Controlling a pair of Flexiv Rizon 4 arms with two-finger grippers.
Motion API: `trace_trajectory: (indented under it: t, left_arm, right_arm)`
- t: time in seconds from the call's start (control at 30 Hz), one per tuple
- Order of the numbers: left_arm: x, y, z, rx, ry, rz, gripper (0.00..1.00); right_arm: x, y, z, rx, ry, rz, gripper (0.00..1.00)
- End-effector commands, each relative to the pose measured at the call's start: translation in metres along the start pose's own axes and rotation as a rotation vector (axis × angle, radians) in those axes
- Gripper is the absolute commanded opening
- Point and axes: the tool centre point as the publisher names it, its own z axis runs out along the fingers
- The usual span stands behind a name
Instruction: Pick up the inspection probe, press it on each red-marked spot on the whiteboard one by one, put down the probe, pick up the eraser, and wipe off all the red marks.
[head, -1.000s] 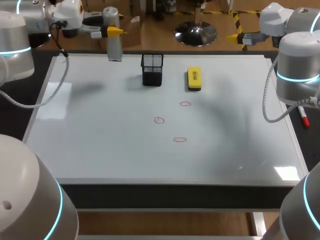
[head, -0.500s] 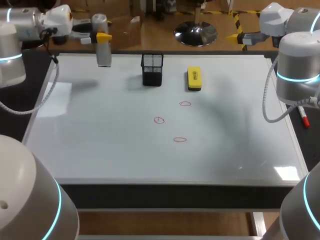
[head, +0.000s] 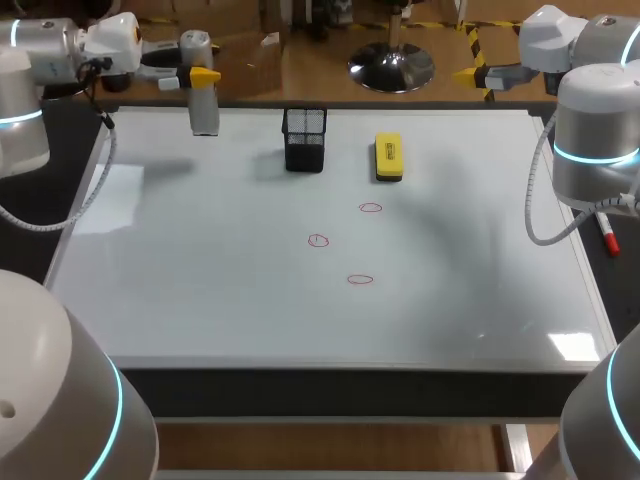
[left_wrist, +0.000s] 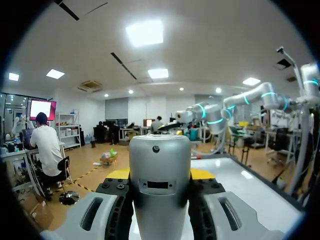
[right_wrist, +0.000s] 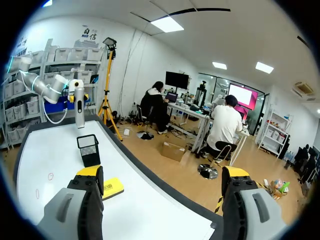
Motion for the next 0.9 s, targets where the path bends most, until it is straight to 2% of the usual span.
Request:
trace_trajectory:
  t: [0.03, 0.23, 0.3, 0.43, 0.63, 0.83, 0.9]
  left_arm:
    - [0.002, -0.002, 0.000, -0.003, -0.004, 0.000, 0.00]
    - [0.002, -0.002, 0.000, -0.003, -0.004, 0.000, 0.00]
    - [0.002, -0.002, 0.000, -0.003, -0.004, 0.000, 0.00]
    - [0.002, -0.002, 0.000, -0.003, -0.004, 0.000, 0.00]
    - [0.002, -0.002, 0.000, -0.003, -0.004, 0.000, 0.00]
    - [0.002, -0.002, 0.000, -0.003, -0.004, 0.000, 0.00]
    - [0.002, -0.002, 0.000, -0.003, -0.004, 0.000, 0.00]
  right_arm:
    - [0.000, 0.000, 0.000, 0.001, 0.001, 0.000, 1.00]
    - [0.000, 0.000, 0.000, 0.001, 0.001, 0.000, 1.00]
    - [0.003, 0.001, 0.006, 0.031, 0.103, -0.039, 1.00]
    - [0.010, 0.005, 0.008, 0.144, 0.268, -0.161, 1.00]
    - [0.025, -0.005, 0.008, 0.412, 0.529, -0.342, 1.00]
    - [0.041, -0.019, 0.008, 0.612, 0.707, -0.472, 1.00]
    - [0.044, -0.020, 0.008, 0.637, 0.733, -0.505, 1.00]
